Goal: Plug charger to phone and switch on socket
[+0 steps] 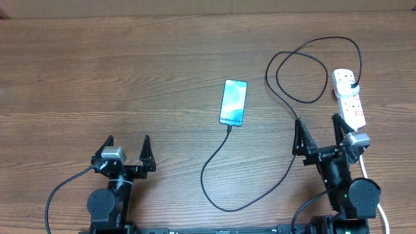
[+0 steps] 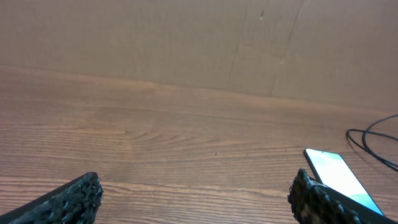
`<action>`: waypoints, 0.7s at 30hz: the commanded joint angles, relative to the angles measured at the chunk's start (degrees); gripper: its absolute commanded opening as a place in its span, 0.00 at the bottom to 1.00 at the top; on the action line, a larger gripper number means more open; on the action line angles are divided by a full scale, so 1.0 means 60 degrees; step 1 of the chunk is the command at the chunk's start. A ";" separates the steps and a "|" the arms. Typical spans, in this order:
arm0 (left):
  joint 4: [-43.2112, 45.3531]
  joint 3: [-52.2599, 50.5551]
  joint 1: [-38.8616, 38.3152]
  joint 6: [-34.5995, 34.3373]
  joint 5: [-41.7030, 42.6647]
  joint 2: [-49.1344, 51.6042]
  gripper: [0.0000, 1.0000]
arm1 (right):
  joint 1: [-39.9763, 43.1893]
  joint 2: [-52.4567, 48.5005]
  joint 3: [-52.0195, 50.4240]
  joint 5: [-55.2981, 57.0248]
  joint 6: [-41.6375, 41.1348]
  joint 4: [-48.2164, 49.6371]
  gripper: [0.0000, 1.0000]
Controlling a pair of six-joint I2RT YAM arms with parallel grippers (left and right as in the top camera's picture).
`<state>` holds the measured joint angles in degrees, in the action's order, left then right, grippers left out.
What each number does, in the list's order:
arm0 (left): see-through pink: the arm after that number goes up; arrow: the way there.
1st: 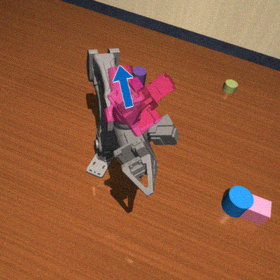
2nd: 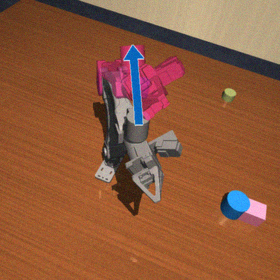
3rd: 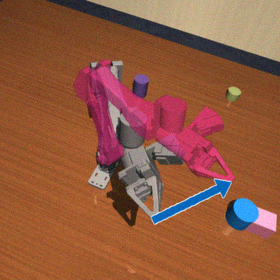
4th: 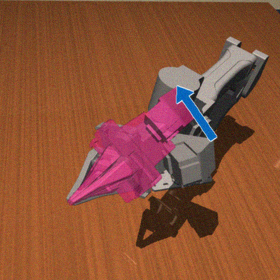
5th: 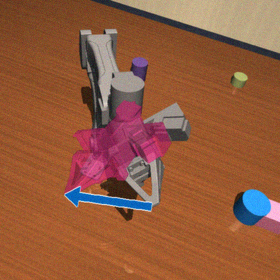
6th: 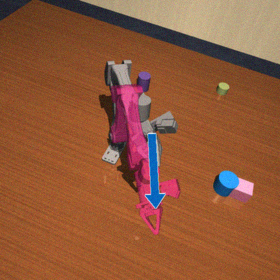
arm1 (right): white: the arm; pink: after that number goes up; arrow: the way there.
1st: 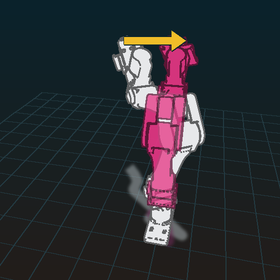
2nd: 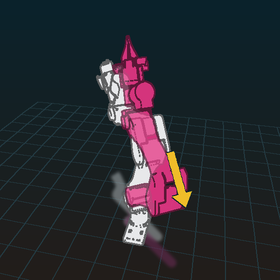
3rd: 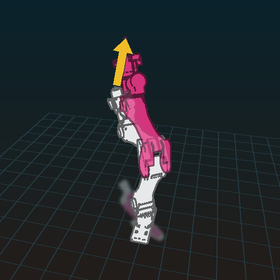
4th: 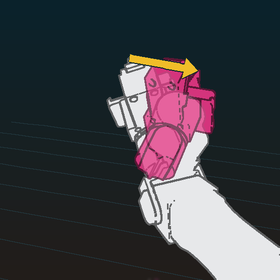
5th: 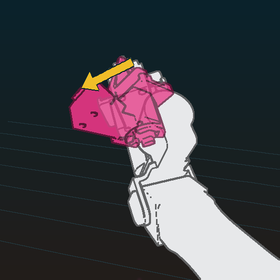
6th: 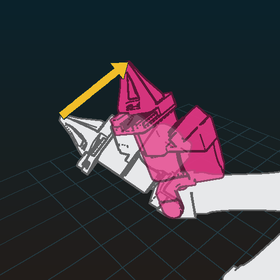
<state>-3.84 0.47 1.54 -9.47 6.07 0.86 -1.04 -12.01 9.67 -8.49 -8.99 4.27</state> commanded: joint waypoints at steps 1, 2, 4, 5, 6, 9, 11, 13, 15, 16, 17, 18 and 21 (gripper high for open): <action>-0.0007 -0.0033 0.0051 -0.0138 0.0164 -0.0109 1.00 | -0.0106 0.0703 -0.0546 0.0157 -0.0029 0.0026 1.00; -0.0007 -0.0033 0.0051 -0.0138 0.0164 -0.0109 1.00 | -0.0106 0.0903 -0.0685 0.0157 -0.0029 0.0026 1.00; -0.0011 -0.0033 0.0051 -0.0138 0.0164 -0.0109 1.00 | -0.0109 0.1293 -0.0951 0.0153 -0.0033 0.0018 1.00; -0.0011 -0.0033 0.0051 -0.0138 0.0164 -0.0109 1.00 | -0.0138 0.1515 -0.1086 0.0157 -0.0033 -0.0018 1.00; -0.0011 -0.0033 0.0051 -0.0138 0.0164 -0.0109 1.00 | -0.0171 0.1690 -0.1195 0.0157 -0.0033 -0.0055 1.00; -0.0011 -0.0033 0.0051 -0.0138 0.0164 -0.0109 1.00 | -0.0266 0.1978 -0.1519 0.0120 -0.0036 -0.0047 1.00; -0.0011 -0.0033 0.0051 -0.0138 0.0164 -0.0109 1.00 | -0.0346 0.1978 -0.1541 0.0124 -0.0047 -0.0386 1.00; -0.0011 -0.0033 0.0051 -0.0138 0.0164 -0.0109 1.00 | -0.0375 0.1978 -0.1541 0.0149 -0.0033 -0.0612 1.00; -0.0011 -0.0033 0.0051 -0.0138 0.0164 -0.0109 1.00 | -0.0372 0.1978 -0.1541 0.0164 -0.0029 -0.0820 1.00; -0.0011 -0.0033 0.0051 -0.0138 0.0164 -0.0109 1.00 | -0.0372 0.1978 -0.1541 0.0168 -0.0022 -0.0929 1.00; -0.0007 -0.0033 0.0051 -0.0138 0.0164 -0.0109 1.00 | -0.0372 0.1978 -0.1541 0.0168 0.0007 -0.1060 1.00; -0.0011 -0.0033 0.0051 -0.0138 0.0164 -0.0109 1.00 | -0.0372 0.1978 -0.1541 0.0171 0.0007 -0.1224 1.00; -0.0011 -0.0033 0.0051 -0.0138 0.0164 -0.0109 1.00 | -0.0372 0.1978 -0.1541 0.0273 0.0044 -0.1439 1.00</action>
<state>-3.84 0.47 1.54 -9.47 6.07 0.84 -2.83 -0.73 1.06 -8.21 -8.99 -4.36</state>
